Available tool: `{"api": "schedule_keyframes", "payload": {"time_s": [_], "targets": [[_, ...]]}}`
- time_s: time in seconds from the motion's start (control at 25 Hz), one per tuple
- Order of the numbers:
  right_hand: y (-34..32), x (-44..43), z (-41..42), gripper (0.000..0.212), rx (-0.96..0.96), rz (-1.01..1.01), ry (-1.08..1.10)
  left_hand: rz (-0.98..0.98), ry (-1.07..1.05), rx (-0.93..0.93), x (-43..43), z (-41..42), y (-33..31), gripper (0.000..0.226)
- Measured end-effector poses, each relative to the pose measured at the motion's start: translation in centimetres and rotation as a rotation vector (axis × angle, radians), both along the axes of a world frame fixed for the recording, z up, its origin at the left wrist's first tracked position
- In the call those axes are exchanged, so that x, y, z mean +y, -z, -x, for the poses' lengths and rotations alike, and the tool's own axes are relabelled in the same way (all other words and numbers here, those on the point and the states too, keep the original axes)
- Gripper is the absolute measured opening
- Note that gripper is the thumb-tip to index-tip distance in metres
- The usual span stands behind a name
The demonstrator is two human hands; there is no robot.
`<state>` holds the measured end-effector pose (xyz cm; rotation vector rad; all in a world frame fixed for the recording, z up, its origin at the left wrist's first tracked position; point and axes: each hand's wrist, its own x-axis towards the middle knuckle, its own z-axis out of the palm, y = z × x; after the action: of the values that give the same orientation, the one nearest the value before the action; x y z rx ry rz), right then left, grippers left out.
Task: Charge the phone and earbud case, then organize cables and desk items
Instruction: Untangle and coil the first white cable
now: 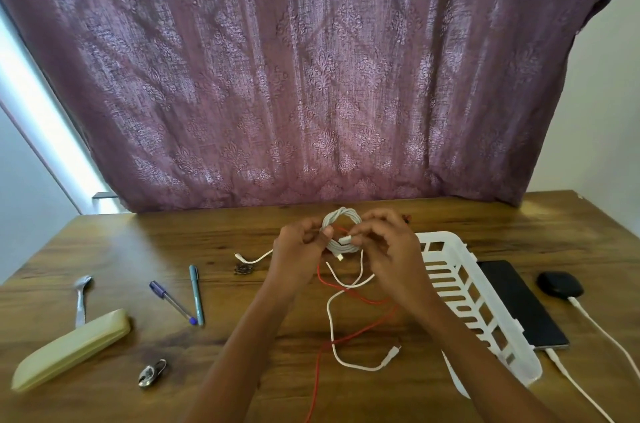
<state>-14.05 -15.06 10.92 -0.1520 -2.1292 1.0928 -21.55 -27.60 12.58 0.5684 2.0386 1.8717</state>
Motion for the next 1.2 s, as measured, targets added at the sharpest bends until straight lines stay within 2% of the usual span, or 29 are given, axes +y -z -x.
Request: {"api": "schedule_keyframes", "payload": {"time_s": [0.08, 0.16, 0.2, 0.28, 0.4, 0.48, 0.56, 0.68, 0.76, 0.92, 1.08, 1.2], "targets": [[-0.5, 0.2, -0.3, 0.019, -0.031, 0.240, -0.083, -0.017, -0.018, -0.015, -0.1, 0.1, 0.1, 0.015], [-1.2, 0.3, -0.7, 0.023, -0.009, 0.617, -0.233, -0.051, -0.052, -0.049, -0.4, 0.3, 0.1, 0.016], [-1.4, 0.4, -0.8, 0.025, -0.008, 0.710, -0.257, -0.068, -0.076, -0.068, -0.6, 0.5, 0.2, 0.017], [-1.5, 0.1, -1.0, 0.024, -0.076, 0.632, -0.171, -0.075, -0.120, -0.071, -0.8, 0.8, 0.2, 0.017], [-1.0, -0.8, -1.2, 0.017, -0.157, 0.333, 0.019, -0.110, -0.114, -0.079, -0.4, 0.3, 0.1, 0.021], [-0.8, -1.3, -0.9, 0.017, -0.168, 0.302, 0.050, -0.147, -0.106, -0.106, -0.2, -0.1, -0.1, 0.020], [-0.9, -1.4, -0.5, 0.018, -0.196, 0.452, 0.019, -0.217, -0.101, -0.165, -0.2, -0.4, -0.3, 0.017], [-1.2, -1.3, -0.1, 0.021, -0.210, 0.814, -0.104, -0.300, -0.068, -0.254, -0.2, -0.6, -0.2, 0.014], [-1.4, -1.1, -0.2, 0.023, -0.203, 0.922, -0.143, -0.320, -0.061, -0.269, 0.0, -0.9, -0.2, 0.013], [-1.3, -0.2, -0.9, 0.022, -0.156, 0.975, -0.113, -0.227, -0.027, -0.188, 0.8, -1.4, -0.3, 0.015], [-0.9, 2.1, -3.3, 0.021, -0.178, 0.935, -0.002, -0.044, 0.031, -0.161, 2.6, -1.9, 0.8, 0.018], [-0.1, 4.3, -6.5, 0.020, -0.241, 0.841, 0.112, 0.023, 0.080, -0.148, 5.3, -3.4, 2.3, 0.015]]}}
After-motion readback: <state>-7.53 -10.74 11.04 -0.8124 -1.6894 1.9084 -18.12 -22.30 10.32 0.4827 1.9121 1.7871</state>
